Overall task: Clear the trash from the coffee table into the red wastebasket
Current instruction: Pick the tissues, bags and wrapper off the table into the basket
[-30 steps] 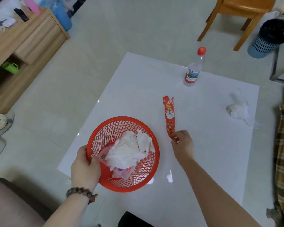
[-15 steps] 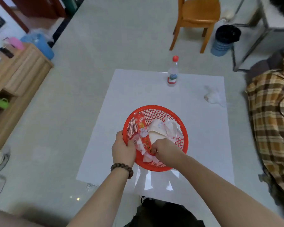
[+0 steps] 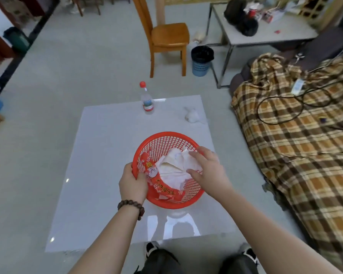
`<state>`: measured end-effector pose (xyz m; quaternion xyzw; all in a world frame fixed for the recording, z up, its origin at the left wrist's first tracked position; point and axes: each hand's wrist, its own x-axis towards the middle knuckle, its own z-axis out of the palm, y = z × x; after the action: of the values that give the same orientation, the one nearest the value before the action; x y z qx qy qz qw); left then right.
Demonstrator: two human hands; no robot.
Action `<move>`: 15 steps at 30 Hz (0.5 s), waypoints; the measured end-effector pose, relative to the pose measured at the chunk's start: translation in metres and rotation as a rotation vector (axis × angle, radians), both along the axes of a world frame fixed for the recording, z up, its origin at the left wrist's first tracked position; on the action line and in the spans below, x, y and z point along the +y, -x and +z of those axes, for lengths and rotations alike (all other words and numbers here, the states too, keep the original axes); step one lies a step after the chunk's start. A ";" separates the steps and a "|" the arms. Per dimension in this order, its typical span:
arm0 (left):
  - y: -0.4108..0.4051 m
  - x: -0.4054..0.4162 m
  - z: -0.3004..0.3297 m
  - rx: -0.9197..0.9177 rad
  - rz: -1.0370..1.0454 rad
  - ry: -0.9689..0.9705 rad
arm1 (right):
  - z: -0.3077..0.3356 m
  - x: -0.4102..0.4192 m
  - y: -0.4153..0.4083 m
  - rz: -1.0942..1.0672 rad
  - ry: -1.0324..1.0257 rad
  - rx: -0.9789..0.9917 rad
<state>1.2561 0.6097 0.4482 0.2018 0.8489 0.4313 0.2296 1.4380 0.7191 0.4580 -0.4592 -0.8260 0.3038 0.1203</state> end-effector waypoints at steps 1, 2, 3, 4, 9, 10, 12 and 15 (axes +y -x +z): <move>-0.015 0.007 -0.001 0.001 -0.001 0.003 | -0.004 0.008 -0.021 -0.070 0.009 -0.004; -0.032 0.014 -0.002 0.003 0.001 0.005 | -0.010 0.017 -0.042 -0.114 0.050 -0.011; -0.050 0.022 -0.002 0.007 0.003 0.009 | -0.016 0.026 -0.063 -0.131 0.109 -0.006; -0.069 0.031 -0.002 0.017 0.001 0.011 | -0.022 0.034 -0.083 -0.129 0.165 0.015; -0.166 0.065 0.003 0.061 0.091 0.002 | -0.036 0.074 -0.174 -0.108 0.288 0.128; -0.182 0.071 0.003 0.065 0.108 0.005 | -0.036 0.084 -0.190 -0.096 0.297 0.141; -0.210 0.081 0.004 0.067 0.138 0.021 | -0.035 0.102 -0.215 -0.066 0.314 0.156; -0.238 0.096 0.006 0.061 0.165 0.023 | -0.033 0.129 -0.238 -0.021 0.334 0.190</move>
<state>1.4946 0.7062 0.4547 0.1413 0.8740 0.4328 0.1697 1.6762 0.8482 0.4249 -0.4508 -0.7441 0.4773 0.1233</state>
